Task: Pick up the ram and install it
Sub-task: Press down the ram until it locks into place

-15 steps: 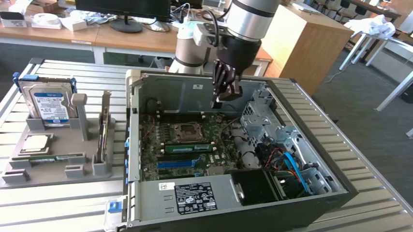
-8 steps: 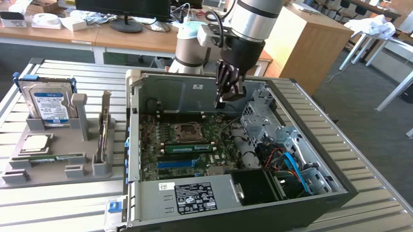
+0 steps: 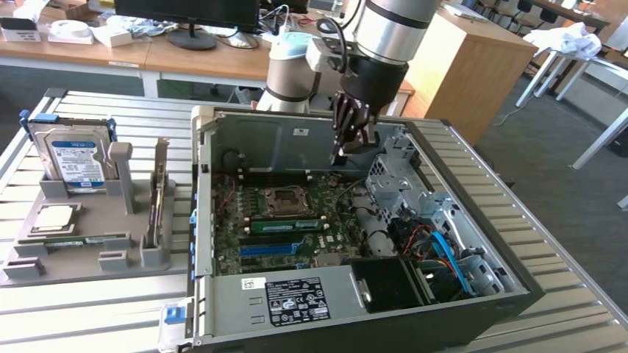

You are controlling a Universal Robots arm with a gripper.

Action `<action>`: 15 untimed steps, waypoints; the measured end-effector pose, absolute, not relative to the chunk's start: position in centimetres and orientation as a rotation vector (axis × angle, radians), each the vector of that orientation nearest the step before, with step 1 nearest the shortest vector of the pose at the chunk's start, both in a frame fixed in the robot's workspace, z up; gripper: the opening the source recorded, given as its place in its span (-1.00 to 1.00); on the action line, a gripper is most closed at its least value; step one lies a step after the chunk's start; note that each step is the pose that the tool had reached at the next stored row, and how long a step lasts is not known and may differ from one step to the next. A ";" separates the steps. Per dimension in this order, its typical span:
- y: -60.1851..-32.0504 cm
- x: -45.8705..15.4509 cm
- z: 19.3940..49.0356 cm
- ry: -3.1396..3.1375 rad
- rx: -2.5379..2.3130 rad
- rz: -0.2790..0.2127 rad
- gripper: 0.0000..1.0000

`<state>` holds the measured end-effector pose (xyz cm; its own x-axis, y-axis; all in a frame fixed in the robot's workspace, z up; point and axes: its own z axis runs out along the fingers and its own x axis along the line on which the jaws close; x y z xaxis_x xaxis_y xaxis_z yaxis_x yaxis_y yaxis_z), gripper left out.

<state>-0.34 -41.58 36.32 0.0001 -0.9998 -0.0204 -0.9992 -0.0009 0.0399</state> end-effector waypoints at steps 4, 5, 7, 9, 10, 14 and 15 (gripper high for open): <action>-41.6 -0.3 36.3 -2.211 2.212 -0.067 -0.80; -41.6 -0.3 36.3 -2.211 2.212 -0.067 -0.80; -41.6 -0.3 36.3 -2.211 2.212 -0.067 -0.80; -41.6 -0.3 36.2 -2.211 2.212 -0.067 -0.80; -41.6 -0.3 36.2 -2.211 2.212 -0.067 -0.80; -41.6 -0.3 35.9 -2.211 2.212 -0.067 -0.80; -41.6 -0.3 35.8 -2.211 2.212 -0.066 -0.80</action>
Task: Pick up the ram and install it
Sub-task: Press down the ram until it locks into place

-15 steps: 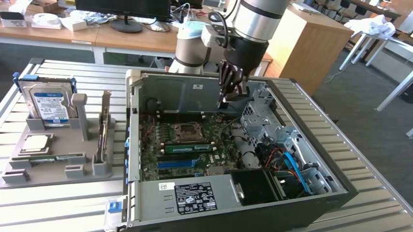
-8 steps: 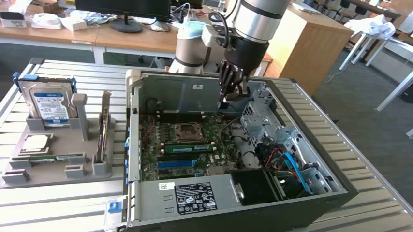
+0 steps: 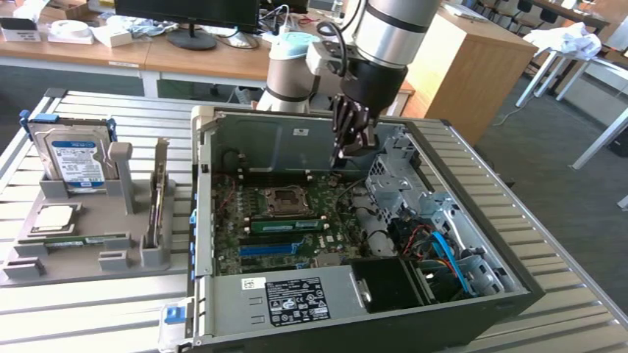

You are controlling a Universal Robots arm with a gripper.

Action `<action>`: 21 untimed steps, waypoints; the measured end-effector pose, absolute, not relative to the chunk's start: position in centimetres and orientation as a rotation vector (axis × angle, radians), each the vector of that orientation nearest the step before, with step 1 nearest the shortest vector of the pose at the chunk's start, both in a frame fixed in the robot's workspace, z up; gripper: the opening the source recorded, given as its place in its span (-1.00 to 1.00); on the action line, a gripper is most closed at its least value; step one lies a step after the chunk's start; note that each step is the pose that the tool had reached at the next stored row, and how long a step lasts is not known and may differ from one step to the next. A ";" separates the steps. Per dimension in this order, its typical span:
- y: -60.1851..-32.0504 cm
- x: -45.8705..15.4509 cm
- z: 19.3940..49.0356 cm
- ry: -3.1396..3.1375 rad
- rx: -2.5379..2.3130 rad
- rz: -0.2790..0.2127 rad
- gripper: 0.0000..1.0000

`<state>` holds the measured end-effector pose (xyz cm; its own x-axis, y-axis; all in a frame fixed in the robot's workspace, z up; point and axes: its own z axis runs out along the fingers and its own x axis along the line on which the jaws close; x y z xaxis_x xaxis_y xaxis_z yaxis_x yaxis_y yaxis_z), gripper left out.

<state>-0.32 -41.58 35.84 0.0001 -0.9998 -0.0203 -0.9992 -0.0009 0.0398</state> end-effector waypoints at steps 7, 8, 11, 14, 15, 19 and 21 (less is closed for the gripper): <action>-41.6 -0.3 35.2 -2.211 2.212 -0.066 -0.80; -41.6 -0.3 35.1 -2.211 2.212 -0.067 -0.80; -41.6 -0.3 34.8 -2.211 2.212 -0.067 -0.80; -41.6 -0.3 34.5 -2.211 2.212 -0.067 -0.80; -41.6 -0.3 34.4 -2.211 2.212 -0.067 -0.80; -41.6 -0.3 34.0 -2.211 2.212 -0.067 -0.80; -41.6 -0.3 33.8 -2.211 2.212 -0.066 -0.80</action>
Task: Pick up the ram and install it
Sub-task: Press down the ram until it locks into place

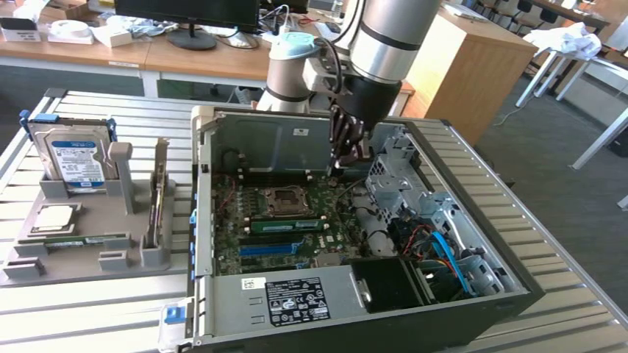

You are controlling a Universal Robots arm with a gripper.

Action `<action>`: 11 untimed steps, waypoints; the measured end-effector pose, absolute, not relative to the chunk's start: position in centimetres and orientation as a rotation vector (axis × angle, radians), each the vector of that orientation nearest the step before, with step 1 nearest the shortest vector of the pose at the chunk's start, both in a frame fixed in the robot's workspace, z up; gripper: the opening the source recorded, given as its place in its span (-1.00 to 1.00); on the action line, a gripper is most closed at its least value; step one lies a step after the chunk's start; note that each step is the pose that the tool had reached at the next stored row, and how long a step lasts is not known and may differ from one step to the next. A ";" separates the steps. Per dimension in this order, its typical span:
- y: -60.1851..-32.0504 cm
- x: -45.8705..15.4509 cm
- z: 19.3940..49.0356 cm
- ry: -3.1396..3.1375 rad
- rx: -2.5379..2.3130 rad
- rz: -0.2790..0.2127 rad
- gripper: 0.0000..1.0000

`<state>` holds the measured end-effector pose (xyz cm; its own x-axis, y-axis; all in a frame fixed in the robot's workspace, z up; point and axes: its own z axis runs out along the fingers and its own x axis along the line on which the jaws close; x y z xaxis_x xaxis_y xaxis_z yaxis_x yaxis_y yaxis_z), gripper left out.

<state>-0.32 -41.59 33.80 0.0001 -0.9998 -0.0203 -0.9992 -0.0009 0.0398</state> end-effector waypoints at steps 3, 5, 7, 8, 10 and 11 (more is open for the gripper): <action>-41.6 -0.3 33.5 -2.211 2.212 -0.066 -0.80; -41.6 -0.3 33.3 -2.211 2.212 -0.067 -0.80; -41.6 -0.3 33.0 -2.211 2.212 -0.066 -0.80; -41.6 -0.3 32.9 -2.211 2.212 -0.066 -0.80; -41.6 -0.3 32.6 -2.211 2.212 -0.066 -0.80; -41.6 -0.3 32.5 -2.211 2.212 -0.067 -0.80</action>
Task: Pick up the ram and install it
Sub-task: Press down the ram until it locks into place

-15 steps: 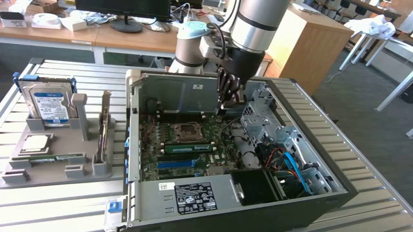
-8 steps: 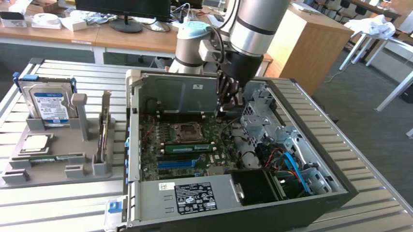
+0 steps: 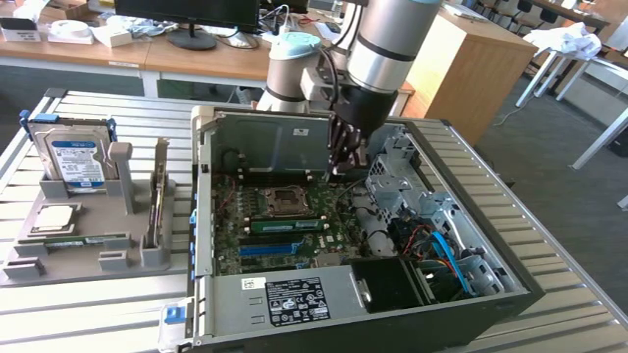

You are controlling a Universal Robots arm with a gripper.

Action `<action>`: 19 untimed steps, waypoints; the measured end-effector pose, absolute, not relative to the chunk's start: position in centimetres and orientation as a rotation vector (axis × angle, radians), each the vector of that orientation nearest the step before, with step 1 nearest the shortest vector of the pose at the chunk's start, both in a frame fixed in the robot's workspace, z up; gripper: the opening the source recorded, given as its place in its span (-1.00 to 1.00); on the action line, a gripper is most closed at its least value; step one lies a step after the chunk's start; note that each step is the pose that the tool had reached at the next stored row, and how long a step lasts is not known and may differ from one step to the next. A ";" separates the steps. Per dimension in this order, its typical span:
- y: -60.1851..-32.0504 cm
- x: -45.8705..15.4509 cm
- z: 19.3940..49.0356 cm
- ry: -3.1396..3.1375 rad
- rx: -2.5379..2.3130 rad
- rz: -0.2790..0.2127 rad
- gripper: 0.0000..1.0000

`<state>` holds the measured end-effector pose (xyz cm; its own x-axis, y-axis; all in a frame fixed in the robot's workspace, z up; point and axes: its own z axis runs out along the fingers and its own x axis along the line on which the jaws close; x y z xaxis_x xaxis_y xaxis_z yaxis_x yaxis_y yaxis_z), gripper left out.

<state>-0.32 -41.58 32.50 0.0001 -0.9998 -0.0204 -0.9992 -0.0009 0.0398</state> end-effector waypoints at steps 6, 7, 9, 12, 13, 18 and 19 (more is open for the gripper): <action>-41.6 -0.3 31.7 -2.211 2.212 -0.067 -0.80; -41.6 -0.3 31.5 -2.211 2.212 -0.067 -0.80; -41.6 -0.3 31.3 -2.211 2.212 -0.066 -0.80; -41.6 -0.3 31.0 -2.211 2.212 -0.067 -0.80; -41.6 -0.3 30.9 -2.211 2.212 -0.067 -0.80; -41.6 -0.3 30.3 -2.211 2.212 -0.066 -0.80; -41.6 -0.3 30.1 -2.211 2.212 -0.066 -0.80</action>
<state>-0.32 -41.59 30.14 0.0001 -0.9998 -0.0202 -0.9992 -0.0009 0.0398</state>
